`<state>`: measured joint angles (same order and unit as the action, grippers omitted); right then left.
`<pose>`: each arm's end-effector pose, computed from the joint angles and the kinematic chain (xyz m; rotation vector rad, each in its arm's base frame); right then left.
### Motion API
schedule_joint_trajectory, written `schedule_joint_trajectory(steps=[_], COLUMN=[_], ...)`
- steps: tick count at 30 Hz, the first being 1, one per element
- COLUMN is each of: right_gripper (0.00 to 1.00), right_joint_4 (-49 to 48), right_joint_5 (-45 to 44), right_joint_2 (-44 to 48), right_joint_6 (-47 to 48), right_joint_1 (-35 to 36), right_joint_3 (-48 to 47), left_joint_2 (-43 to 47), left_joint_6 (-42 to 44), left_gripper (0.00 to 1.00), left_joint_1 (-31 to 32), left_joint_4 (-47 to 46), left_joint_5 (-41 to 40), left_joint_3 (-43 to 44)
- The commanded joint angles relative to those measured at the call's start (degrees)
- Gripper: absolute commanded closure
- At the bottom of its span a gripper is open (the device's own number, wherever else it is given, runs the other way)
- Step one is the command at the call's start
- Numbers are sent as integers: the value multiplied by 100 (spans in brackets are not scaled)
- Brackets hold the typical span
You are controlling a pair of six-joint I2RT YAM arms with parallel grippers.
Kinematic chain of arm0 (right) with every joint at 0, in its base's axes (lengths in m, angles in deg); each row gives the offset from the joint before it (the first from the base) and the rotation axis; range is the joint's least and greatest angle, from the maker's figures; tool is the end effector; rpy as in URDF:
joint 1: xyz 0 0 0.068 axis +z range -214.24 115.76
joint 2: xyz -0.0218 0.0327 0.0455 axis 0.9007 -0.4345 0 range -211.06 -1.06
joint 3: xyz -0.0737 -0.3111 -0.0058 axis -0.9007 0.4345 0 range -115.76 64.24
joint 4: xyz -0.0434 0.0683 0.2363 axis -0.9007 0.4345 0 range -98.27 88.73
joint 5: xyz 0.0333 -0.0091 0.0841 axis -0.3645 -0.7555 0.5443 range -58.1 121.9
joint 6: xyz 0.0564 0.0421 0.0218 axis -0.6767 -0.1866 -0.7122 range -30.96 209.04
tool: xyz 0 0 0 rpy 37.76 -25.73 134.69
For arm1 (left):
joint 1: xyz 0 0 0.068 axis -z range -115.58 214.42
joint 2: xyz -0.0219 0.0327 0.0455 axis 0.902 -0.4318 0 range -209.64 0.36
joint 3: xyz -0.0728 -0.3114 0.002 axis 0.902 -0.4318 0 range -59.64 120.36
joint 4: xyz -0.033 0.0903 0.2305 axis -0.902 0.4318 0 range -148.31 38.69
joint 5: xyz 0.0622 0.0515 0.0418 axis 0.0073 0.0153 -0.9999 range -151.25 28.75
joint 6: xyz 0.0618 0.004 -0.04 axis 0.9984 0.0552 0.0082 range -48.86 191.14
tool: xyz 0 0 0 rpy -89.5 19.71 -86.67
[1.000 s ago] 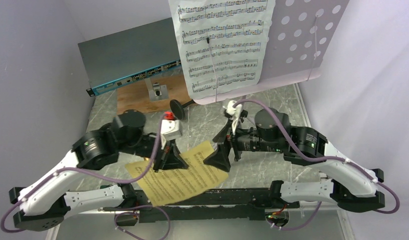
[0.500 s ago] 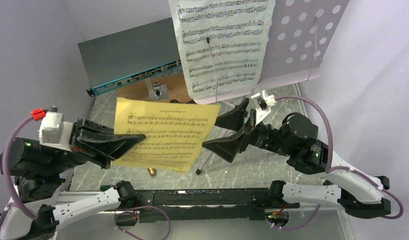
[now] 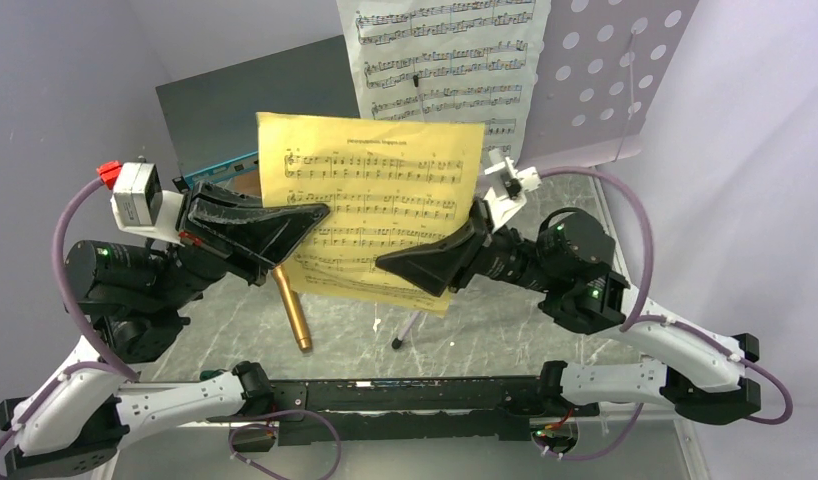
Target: Set up the instrument practice props
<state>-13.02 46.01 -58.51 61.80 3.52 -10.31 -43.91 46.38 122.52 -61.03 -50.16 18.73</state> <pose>0.0545 0.1728 0.5521 -0.6952 1.1742 1.5751 0.0231 -0.0597 0.5922 0.4806 0.9173 -1.4181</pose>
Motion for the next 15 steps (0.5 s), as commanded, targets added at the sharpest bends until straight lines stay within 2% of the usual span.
schedule_joint_trajectory(steps=[1, 4, 8, 9, 11, 12, 15], right_gripper=[67, 98, 100, 92, 65, 57, 51], right_joint_4=[-322, 293, 874, 963, 1038, 1051, 1175], right_joint_5=[-381, -707, -469, -365, -247, -236, -163], right_joint_2=[174, 131, 2, -32, -41, -31, -36], right_joint_6=[123, 400, 697, 775, 861, 880, 939], right_joint_1=[0, -107, -298, -328, -350, -356, -382], right_joint_3=[-680, -1143, -1729, -1830, -1940, -1972, -2134], left_joint_2=[19, -44, -243, -274, -315, -325, -381], left_joint_6=[-216, -234, -236, -240, -257, -262, -269], left_gripper=[100, 100, 99, 99, 98, 98, 99], left_joint_1=[14, 8, 9, 12, 9, 12, 11], left_joint_4=[-695, -571, -99, -75, -105, -151, -287], left_joint_5=[-335, -417, -475, -477, -472, -462, -390], left_joint_3=[6, 33, 324, 363, 408, 410, 448])
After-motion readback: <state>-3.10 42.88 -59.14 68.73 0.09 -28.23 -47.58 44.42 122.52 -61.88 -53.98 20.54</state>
